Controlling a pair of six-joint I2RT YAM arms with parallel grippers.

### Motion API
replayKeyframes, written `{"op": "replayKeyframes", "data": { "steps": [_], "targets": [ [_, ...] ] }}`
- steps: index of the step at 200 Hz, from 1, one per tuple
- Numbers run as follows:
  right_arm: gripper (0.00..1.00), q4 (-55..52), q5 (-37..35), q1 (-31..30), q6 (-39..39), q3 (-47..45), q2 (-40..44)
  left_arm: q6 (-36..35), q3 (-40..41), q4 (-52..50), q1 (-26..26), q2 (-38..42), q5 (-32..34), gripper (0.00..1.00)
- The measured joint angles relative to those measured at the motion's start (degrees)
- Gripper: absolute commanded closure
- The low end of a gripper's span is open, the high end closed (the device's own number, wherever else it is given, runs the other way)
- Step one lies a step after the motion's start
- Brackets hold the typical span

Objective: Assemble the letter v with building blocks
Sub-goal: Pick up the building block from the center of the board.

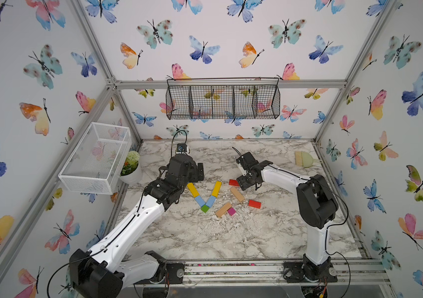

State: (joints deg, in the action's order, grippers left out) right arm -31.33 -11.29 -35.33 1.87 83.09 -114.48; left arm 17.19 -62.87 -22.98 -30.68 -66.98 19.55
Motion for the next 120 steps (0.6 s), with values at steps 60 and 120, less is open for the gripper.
{"op": "replayKeyframes", "data": {
  "steps": [60,120],
  "targets": [
    [0.22,0.00,-0.09,0.00,-0.02,0.00,-1.05,0.00,0.00,0.00,0.39,0.00,-0.17,0.04],
    [0.22,0.50,-0.04,0.00,0.07,0.02,-3.74,0.00,0.00,0.02,0.90,0.00,-0.46,0.04]
  ]
}}
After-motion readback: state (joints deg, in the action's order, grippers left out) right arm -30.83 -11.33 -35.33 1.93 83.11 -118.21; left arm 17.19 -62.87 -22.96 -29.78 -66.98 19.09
